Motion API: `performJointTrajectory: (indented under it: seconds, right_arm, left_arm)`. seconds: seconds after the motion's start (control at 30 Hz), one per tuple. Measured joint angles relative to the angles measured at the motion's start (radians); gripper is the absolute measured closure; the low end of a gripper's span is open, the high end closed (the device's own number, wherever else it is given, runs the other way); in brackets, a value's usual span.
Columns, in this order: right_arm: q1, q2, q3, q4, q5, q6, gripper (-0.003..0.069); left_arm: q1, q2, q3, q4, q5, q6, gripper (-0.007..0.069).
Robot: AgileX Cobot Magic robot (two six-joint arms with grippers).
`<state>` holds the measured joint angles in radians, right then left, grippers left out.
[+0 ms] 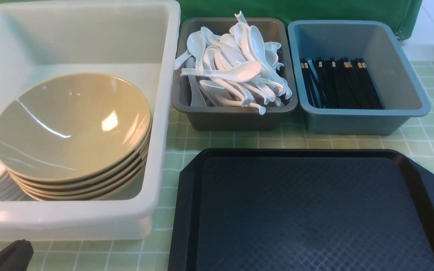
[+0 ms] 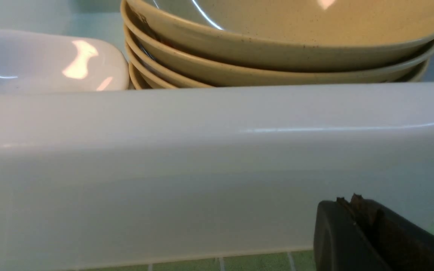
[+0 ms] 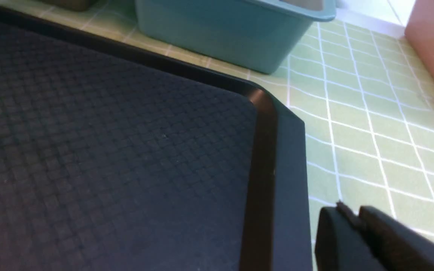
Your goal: On green table put chopsticks spoon bowls plates into blue grey white boxes.
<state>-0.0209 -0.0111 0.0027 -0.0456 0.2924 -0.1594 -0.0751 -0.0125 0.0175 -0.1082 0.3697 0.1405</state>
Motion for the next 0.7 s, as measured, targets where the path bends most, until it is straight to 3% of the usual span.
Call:
performJointTrajectory:
  seconds: [0.23,0.7]
  right_arm:
    - [-0.06,0.0,0.002,0.001,-0.006,0.007,0.0578]
    - [-0.067,0.0,0.003,0.002,-0.01,0.007,0.057]
  left_arm:
    - [0.0,0.0,0.0,0.0,0.0,0.0,0.0626]
    - [0.0,0.0,0.0,0.0,0.0,0.0,0.0626]
